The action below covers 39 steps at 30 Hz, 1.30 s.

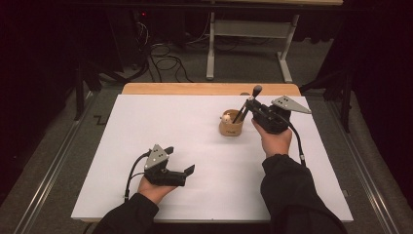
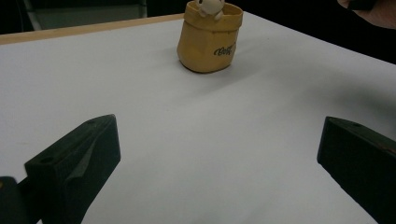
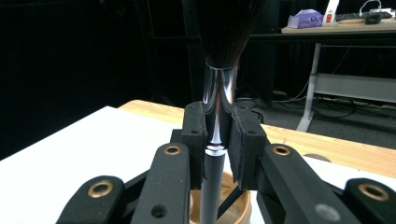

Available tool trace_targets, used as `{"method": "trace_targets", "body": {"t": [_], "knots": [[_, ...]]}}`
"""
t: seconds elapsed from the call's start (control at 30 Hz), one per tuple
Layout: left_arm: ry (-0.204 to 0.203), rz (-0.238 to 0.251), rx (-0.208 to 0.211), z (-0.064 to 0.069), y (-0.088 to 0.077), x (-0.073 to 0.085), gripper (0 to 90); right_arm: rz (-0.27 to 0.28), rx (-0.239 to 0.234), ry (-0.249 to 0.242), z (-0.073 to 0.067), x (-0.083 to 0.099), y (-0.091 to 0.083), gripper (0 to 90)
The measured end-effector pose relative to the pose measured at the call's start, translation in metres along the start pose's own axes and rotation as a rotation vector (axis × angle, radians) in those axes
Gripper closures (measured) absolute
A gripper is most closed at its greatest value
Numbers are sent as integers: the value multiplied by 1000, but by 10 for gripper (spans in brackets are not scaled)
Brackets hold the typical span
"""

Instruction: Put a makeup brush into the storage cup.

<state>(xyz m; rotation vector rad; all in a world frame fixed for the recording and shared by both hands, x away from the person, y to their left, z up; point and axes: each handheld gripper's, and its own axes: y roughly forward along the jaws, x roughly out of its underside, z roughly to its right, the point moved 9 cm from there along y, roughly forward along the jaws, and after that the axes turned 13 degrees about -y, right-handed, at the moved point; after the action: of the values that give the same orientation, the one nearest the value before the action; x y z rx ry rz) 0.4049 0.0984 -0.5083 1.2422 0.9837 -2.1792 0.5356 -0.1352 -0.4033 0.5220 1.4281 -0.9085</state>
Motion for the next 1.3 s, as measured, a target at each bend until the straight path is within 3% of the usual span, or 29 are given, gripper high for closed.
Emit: {"method": "trace_targets", "body": {"t": [0.43,0.57,1.3], "knots": [[-10,6,4,0,0,0,2,-39,7,11,6,10,20,792],[-6,0,5,0,0,0,2,-41,-2,36,5,13,23,792],[-9,4,6,1,-1,0,4,-89,-11,42,3,30,35,791]]}}
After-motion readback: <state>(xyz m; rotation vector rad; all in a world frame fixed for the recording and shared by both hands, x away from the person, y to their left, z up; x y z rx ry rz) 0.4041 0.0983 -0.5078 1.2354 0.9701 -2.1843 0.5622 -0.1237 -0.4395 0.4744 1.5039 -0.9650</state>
